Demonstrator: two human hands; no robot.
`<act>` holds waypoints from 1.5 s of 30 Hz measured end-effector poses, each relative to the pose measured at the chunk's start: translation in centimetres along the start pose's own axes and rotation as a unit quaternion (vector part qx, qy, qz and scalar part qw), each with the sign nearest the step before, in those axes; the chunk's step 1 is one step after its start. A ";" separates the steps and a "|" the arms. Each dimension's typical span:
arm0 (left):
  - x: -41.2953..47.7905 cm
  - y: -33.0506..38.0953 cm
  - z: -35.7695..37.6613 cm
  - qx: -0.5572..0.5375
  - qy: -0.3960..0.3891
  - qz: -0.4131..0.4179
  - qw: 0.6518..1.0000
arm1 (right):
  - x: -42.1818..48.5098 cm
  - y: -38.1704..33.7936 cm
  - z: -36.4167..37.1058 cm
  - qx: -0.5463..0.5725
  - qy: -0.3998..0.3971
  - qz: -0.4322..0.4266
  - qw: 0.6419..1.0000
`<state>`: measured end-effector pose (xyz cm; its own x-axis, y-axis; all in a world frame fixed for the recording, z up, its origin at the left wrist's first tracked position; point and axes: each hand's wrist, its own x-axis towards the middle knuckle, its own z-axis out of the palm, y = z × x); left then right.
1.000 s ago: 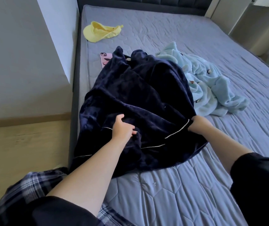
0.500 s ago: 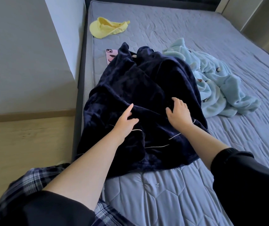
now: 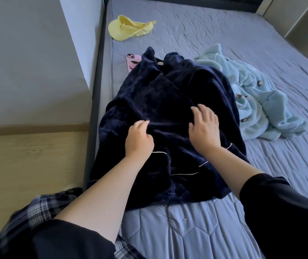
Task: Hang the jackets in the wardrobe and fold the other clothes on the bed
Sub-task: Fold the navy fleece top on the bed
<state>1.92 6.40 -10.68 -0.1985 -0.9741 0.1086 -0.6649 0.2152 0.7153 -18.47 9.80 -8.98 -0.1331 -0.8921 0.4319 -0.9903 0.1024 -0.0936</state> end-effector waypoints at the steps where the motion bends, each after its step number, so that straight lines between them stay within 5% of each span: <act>1: -0.1 -0.1 0.3 0.063 -0.021 0.097 0.993 | -0.5 -0.6 0.5 -0.015 -0.013 -0.073 0.997; 3: -0.2 -0.8 1.1 0.198 -0.121 0.184 0.955 | -1.7 -0.6 1.2 -0.089 -0.137 -0.147 0.976; 6: -0.2 -3.0 1.6 0.287 -0.245 0.115 0.919 | -3.4 1.3 1.5 -0.188 -0.278 -0.012 0.942; 9: -0.3 -3.4 1.6 0.293 -0.230 0.108 0.922 | -4.2 1.8 1.0 -0.177 -0.195 0.063 0.963; 12: -0.1 -2.9 1.6 0.311 -0.188 0.131 0.922 | -3.6 0.1 1.1 -0.071 -0.084 0.034 0.993; 16: -0.5 -3.0 1.1 0.326 -0.204 0.116 0.916 | -2.2 1.4 1.9 -0.115 -0.192 -0.088 0.971; 22: 0.9 -3.4 -0.4 0.319 -0.135 0.151 0.926 | 1.7 4.2 0.7 -0.108 -0.125 -0.083 0.983; 28: 5.5 -1.5 -0.7 0.335 -0.118 0.149 0.923 | 6.4 -1.3 3.2 -0.122 -0.196 -0.162 0.960; 32: 9.5 -1.9 -0.6 0.375 -0.163 0.132 0.903 | 7.4 -2.5 5.0 -0.125 -0.231 -0.150 0.953; 37: 12.2 -6.9 -2.2 0.376 -0.251 0.000 0.892 | 8.6 -2.6 5.7 -0.165 -0.230 -0.132 0.950; 41: 12.3 -8.8 -2.2 0.360 -0.196 -0.038 0.911 | 11.2 -2.7 6.2 -0.188 -0.220 -0.111 0.951; 45: 12.6 -8.7 -1.9 0.345 -0.148 -0.085 0.923 | 14.4 -1.2 5.4 -0.269 -0.296 -0.051 0.915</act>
<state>6.55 -7.91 -14.17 -0.1701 -0.9579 -0.2315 -0.9845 0.1547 0.0833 -18.99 -5.58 -7.52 -0.1526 -0.9747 -0.1633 -0.8940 0.0657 0.4432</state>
